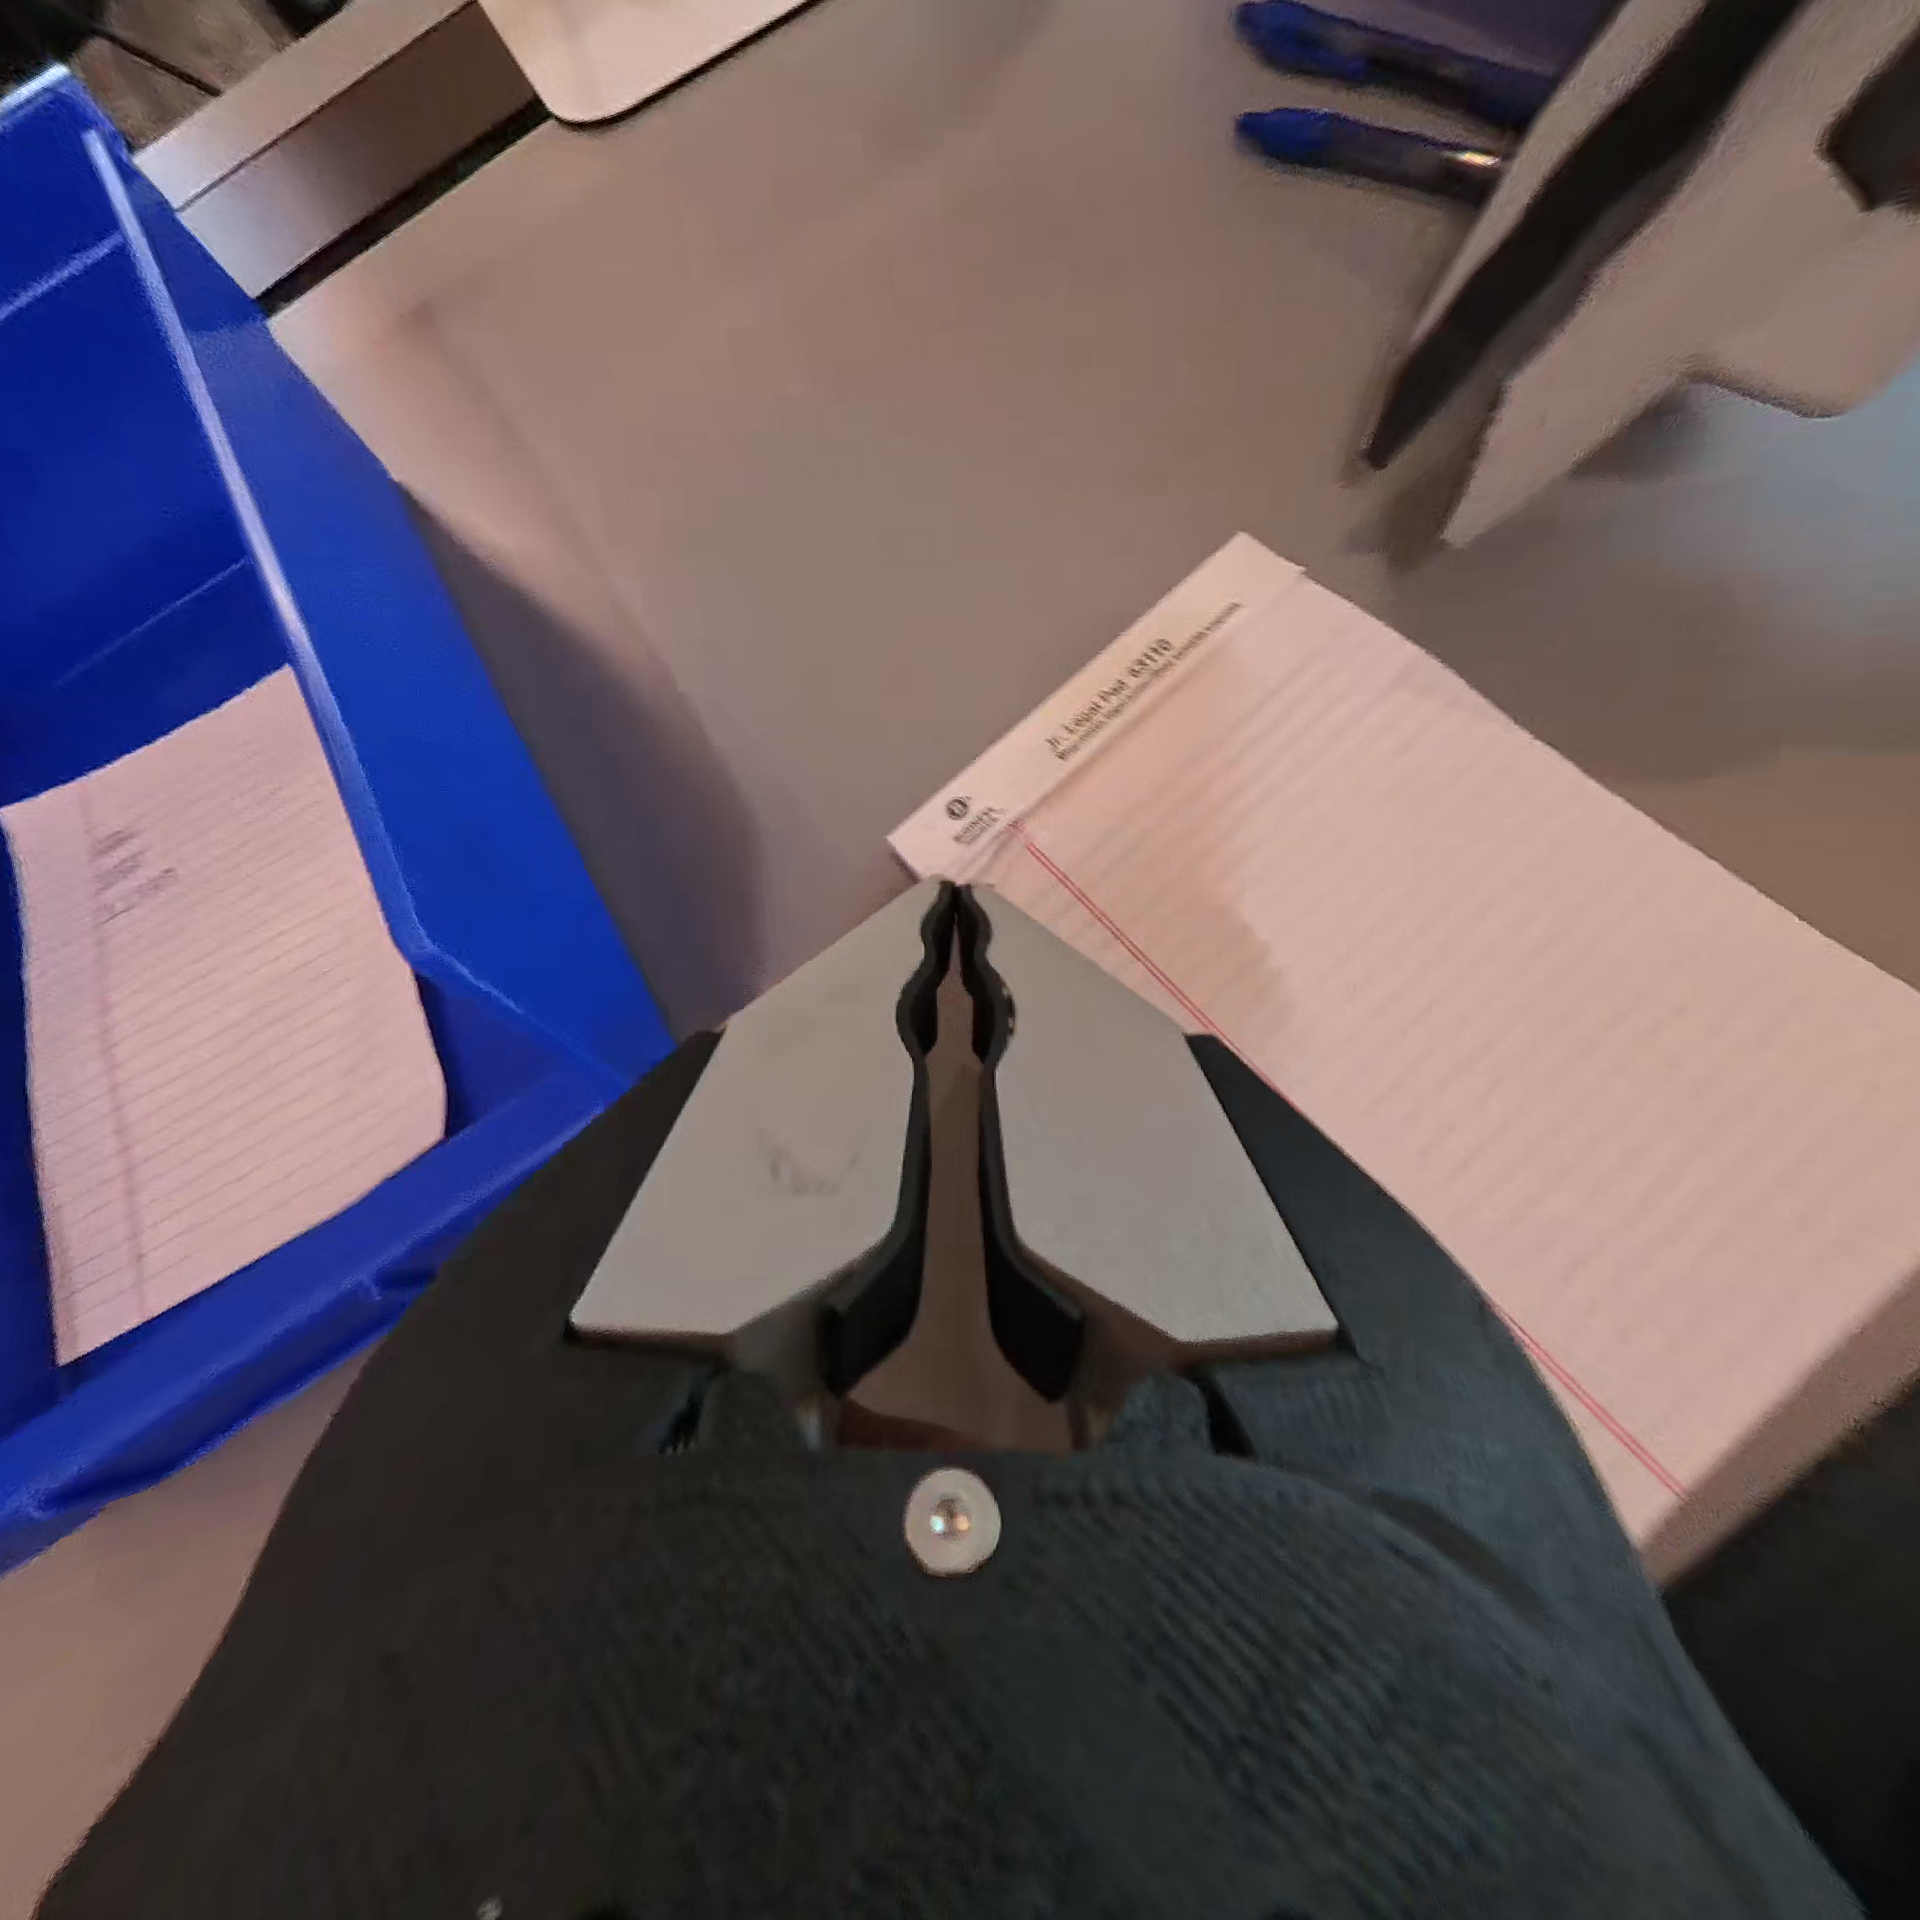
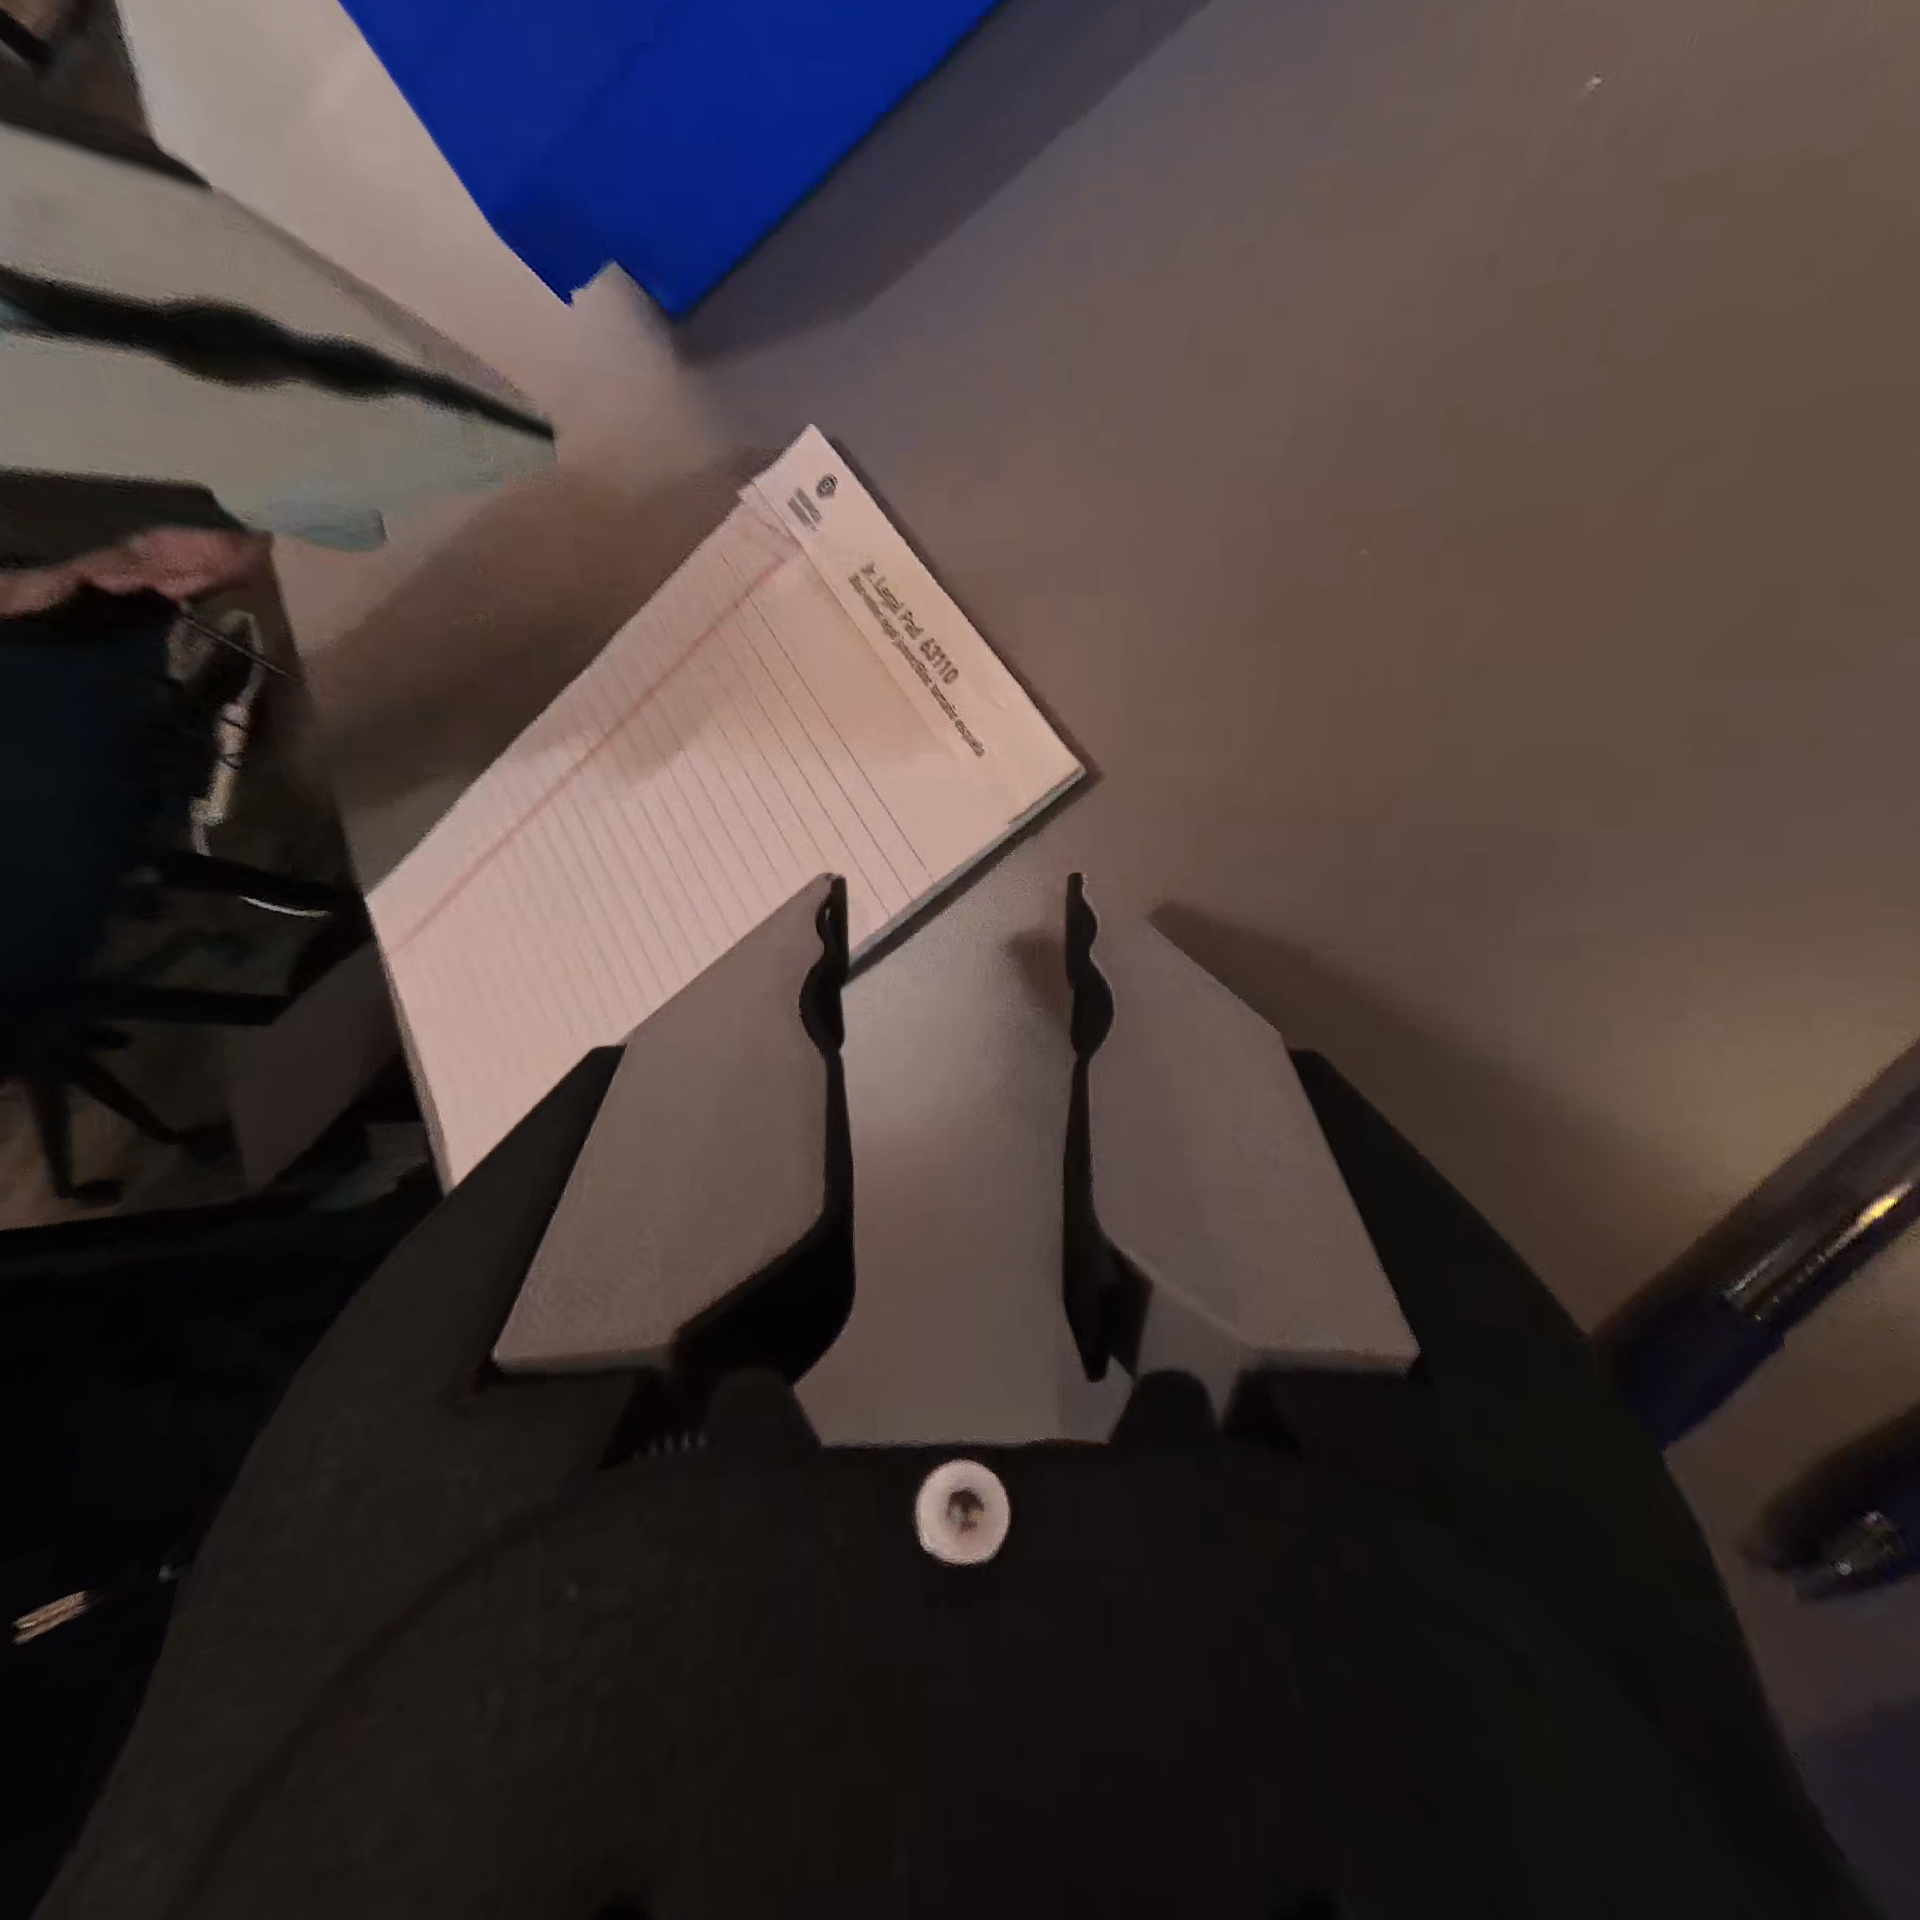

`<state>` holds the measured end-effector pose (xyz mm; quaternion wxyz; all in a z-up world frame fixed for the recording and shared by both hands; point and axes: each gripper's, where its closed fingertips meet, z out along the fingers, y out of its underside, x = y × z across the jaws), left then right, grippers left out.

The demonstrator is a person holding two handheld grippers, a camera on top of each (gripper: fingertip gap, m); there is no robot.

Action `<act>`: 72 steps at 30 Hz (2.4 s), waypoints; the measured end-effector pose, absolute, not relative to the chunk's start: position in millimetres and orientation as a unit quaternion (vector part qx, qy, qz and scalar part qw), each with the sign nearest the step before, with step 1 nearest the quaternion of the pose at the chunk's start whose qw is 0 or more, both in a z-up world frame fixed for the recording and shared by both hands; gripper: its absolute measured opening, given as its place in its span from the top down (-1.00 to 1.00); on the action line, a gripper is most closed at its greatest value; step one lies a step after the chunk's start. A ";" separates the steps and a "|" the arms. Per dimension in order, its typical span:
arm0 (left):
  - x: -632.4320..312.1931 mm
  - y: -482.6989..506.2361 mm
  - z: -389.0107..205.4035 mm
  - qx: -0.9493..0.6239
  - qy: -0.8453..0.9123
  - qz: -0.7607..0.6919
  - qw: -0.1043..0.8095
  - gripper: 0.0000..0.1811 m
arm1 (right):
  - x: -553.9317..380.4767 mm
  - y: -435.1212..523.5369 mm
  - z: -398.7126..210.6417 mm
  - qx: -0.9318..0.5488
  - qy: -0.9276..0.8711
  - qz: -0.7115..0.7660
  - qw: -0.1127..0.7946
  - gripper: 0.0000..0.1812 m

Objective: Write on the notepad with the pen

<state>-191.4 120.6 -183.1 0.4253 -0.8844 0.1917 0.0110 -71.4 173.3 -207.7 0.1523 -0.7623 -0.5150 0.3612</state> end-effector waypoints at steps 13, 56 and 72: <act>-176.3 159.8 -222.6 -0.838 0.427 0.168 0.296 0.84 | -65.3 164.8 -215.5 -0.757 -0.514 0.378 0.141 0.53; -152.5 210.0 -221.3 -0.826 0.484 0.132 0.258 0.72 | -88.4 152.2 -226.3 -0.729 -0.552 0.368 0.166 1.00; -131.1 214.1 -225.9 -0.808 0.526 0.100 0.245 0.85 | -84.1 143.6 -228.5 -0.722 -0.578 0.366 0.098 1.00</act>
